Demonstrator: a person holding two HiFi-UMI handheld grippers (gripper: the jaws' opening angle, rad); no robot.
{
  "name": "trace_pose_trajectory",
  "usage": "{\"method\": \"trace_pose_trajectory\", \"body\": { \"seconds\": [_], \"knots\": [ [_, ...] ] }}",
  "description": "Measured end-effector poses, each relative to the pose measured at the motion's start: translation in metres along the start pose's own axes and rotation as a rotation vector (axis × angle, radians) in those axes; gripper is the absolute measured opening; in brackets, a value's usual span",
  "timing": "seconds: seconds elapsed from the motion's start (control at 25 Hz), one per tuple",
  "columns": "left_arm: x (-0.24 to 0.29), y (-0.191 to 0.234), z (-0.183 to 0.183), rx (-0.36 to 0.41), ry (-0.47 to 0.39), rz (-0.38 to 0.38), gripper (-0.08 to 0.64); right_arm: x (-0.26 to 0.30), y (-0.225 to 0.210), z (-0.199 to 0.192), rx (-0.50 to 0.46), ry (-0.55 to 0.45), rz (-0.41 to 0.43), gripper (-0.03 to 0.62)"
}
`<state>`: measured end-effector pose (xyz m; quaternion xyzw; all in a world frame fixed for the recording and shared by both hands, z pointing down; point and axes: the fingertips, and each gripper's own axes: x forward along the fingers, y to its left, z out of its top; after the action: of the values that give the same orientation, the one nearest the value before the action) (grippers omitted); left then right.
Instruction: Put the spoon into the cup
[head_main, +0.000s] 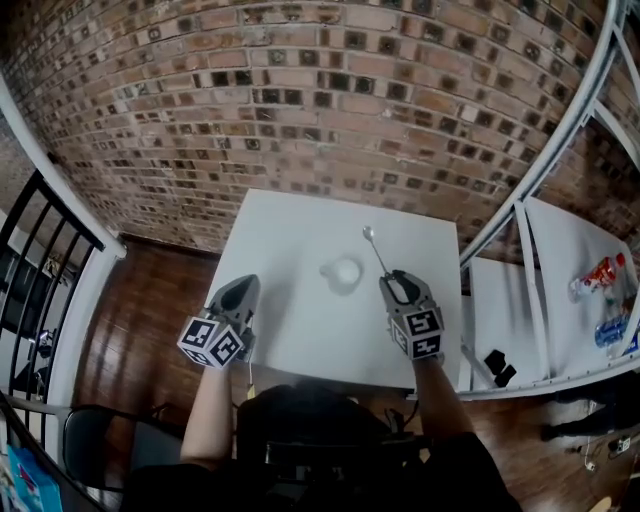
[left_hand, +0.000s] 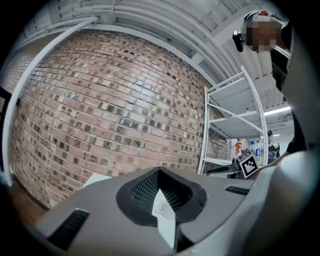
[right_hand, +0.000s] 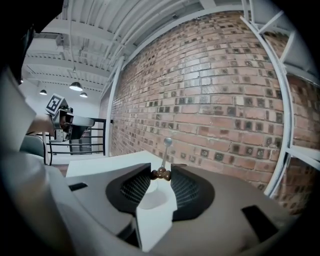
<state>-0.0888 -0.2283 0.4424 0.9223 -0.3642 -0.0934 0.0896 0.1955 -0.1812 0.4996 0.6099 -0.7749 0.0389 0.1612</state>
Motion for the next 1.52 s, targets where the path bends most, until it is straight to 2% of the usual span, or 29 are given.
{"method": "trace_pose_trajectory", "body": {
  "seconds": [0.36, 0.72, 0.88, 1.36, 1.52],
  "knots": [
    [-0.020, 0.009, 0.001, -0.001, -0.003, 0.049, 0.003, 0.018, 0.024, -0.022, -0.012, 0.069, 0.080, 0.127],
    [-0.035, 0.017, -0.006, -0.011, 0.014, 0.082, 0.003, 0.027, 0.039, -0.077, -0.037, 0.229, 0.141, 0.127],
    [-0.035, 0.018, -0.007, -0.019, 0.014, 0.082, 0.003, 0.029, 0.043, -0.090, -0.041, 0.267, 0.159, 0.127],
    [-0.032, 0.020, -0.013, -0.031, 0.020, 0.078, 0.003, 0.040, 0.045, -0.087, 0.019, 0.291, 0.196, 0.129],
    [-0.034, 0.027, -0.009, -0.029, 0.007, 0.088, 0.003, 0.050, 0.048, -0.079, 0.010, 0.288, 0.214, 0.129]
  ]
}}
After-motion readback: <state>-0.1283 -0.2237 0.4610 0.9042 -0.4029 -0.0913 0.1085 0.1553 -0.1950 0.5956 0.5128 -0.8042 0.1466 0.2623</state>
